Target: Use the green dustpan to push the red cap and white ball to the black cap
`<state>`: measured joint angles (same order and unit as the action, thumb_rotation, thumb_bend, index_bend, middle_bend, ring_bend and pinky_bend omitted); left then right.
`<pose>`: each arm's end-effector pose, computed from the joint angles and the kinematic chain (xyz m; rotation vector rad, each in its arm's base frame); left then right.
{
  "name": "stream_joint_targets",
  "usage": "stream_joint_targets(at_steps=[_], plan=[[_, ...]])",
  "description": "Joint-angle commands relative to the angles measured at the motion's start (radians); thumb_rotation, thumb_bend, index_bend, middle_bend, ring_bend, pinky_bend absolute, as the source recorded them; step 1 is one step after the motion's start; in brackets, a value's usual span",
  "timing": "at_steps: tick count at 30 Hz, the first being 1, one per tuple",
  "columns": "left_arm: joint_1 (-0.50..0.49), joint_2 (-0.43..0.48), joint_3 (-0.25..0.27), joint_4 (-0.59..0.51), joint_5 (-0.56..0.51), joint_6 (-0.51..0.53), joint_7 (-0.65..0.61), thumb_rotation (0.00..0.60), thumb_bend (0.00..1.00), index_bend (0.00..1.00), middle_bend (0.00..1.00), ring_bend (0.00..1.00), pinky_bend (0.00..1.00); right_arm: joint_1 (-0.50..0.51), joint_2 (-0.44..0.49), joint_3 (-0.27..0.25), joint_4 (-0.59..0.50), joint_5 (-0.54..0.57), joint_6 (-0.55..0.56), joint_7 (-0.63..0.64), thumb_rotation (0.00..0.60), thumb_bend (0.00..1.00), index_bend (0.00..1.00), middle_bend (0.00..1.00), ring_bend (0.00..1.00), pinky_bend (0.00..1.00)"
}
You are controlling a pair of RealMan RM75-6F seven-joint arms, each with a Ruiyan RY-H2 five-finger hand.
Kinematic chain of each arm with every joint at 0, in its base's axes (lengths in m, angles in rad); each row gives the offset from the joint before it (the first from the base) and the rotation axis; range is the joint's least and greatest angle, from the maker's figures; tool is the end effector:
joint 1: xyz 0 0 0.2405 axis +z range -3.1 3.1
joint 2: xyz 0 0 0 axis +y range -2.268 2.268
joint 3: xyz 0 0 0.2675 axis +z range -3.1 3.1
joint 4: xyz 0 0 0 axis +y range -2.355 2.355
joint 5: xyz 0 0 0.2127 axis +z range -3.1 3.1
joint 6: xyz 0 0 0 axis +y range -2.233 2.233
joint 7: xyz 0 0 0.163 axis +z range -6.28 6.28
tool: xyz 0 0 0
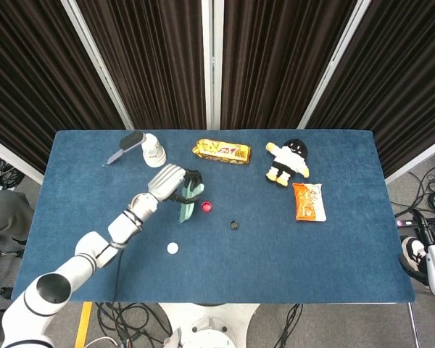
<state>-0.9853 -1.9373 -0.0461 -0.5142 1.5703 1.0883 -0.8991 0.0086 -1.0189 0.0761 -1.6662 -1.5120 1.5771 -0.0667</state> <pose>-0.1152 0.4465 -0.0713 -1.9298 -1.1607 -1.5037 -0.3213 -0.1811 0.2060 1.3257 -0.7694 0.8450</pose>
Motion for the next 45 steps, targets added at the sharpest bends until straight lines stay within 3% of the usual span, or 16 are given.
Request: stream_joint_targets(at_steps=[1,12,21,28,34,45], plan=[[-0.014,-0.022,-0.001,0.003,0.007,-0.003,0.007,0.529,0.4,0.55,0.64,0.63,0.86,0.0,-0.001,0.0,0.001,0.001,0.0,0.0,0.6,0.15,0.04,0.22,0.01,0.12],[-0.09,-0.113,-0.033,-0.006,0.005,-0.031,0.017,0.582,0.4,0.55,0.64,0.63,0.86,0.001,0.002,0.003,-0.002,0.003,-0.003,-0.003,0.6,0.15,0.04,0.22,0.01,0.12],[-0.109,-0.088,-0.056,-0.113,-0.003,-0.033,-0.019,0.584,0.4,0.55,0.64,0.63,0.86,0.0,0.001,0.004,0.002,0.005,-0.004,0.003,0.6,0.15,0.04,0.22,0.01,0.12],[-0.084,0.023,-0.088,-0.232,-0.031,-0.014,0.045,0.592,0.4,0.55,0.64,0.63,0.86,0.005,0.0,0.006,0.011,0.001,-0.009,0.016,0.6,0.15,0.04,0.22,0.01,0.12],[-0.004,0.157,-0.106,-0.357,-0.08,0.016,0.132,0.6,0.4,0.55,0.64,0.63,0.86,0.013,-0.001,0.006,0.023,-0.008,-0.016,0.031,0.6,0.15,0.04,0.22,0.01,0.12],[0.194,0.402,-0.056,-0.606,-0.128,0.092,0.262,0.575,0.4,0.55,0.64,0.63,0.86,0.025,-0.007,0.006,0.049,-0.014,-0.03,0.058,0.6,0.15,0.04,0.22,0.01,0.12]])
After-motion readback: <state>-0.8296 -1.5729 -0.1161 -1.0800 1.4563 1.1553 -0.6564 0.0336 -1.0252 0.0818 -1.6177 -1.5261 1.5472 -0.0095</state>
